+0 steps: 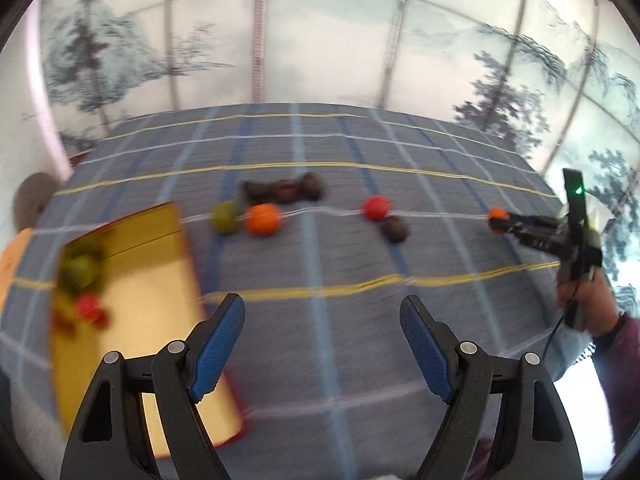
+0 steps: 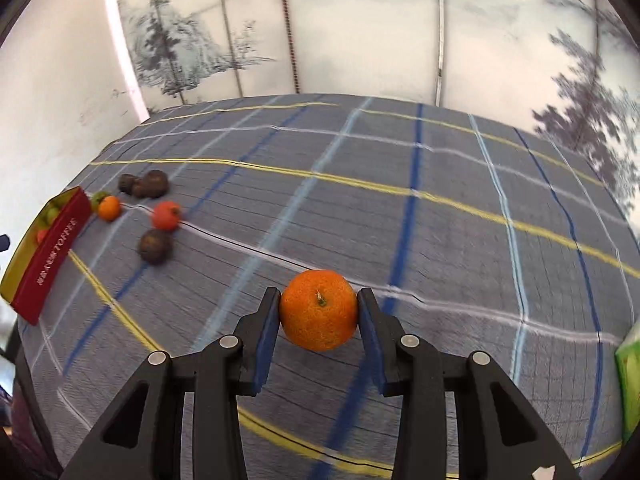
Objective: Organize fruits
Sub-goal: 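Grasp the mandarin orange with the right gripper while the left gripper grasps a dark dried fruit, then carry the dark dried fruit into the tin and open the left gripper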
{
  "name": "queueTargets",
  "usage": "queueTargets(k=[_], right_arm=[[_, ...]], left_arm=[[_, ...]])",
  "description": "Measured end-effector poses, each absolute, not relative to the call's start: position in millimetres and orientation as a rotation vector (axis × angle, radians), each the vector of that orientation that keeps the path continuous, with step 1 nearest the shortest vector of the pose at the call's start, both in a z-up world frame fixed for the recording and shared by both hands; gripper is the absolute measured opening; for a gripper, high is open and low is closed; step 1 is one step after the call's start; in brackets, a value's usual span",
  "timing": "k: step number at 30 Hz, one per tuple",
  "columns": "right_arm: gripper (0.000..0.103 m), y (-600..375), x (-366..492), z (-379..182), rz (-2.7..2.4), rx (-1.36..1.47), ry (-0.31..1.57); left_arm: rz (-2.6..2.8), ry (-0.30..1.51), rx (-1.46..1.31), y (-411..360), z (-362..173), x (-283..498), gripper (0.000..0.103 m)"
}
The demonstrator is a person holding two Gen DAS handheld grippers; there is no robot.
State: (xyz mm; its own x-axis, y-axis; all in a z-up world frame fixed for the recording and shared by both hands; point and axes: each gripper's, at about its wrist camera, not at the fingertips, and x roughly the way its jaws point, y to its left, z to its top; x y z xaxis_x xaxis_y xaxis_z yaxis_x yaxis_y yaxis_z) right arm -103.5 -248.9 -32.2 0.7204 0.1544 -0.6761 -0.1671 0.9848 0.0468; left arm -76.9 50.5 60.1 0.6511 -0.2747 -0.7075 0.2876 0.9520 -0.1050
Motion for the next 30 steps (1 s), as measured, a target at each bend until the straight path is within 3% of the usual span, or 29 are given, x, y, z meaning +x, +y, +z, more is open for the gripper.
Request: queueTargets(k=[7, 13, 15, 16, 18, 30], right_arm=[[0.037, -265.9, -106.6, -43.3, 0.241, 0.070, 0.736], [0.037, -263.5, -102.5, -46.4, 0.290, 0.089, 0.761], [0.037, -264.1, -101.8, -47.3, 0.307, 0.104, 0.766], [0.037, -265.2, -101.8, -47.7, 0.310, 0.110, 0.766], [0.037, -267.1, -101.2, -48.8, 0.317, 0.125, 0.768], [0.040, -262.6, -97.9, -54.0, 0.320, 0.108, 0.801]], left_arm=[[-0.384, 0.821, 0.101, -40.6, 36.3, -11.2, 0.080], [-0.342, 0.866, 0.101, -68.8, 5.5, 32.3, 0.076], [-0.327, 0.907, 0.098, -73.6, -8.4, 44.3, 0.065], [-0.327, 0.924, 0.092, -74.0, -14.0, 48.2, 0.051], [-0.314, 0.890, 0.092, -74.9, -21.1, 49.3, 0.033], [-0.305, 0.849, -0.039, -75.7, -14.2, -9.6, 0.033]])
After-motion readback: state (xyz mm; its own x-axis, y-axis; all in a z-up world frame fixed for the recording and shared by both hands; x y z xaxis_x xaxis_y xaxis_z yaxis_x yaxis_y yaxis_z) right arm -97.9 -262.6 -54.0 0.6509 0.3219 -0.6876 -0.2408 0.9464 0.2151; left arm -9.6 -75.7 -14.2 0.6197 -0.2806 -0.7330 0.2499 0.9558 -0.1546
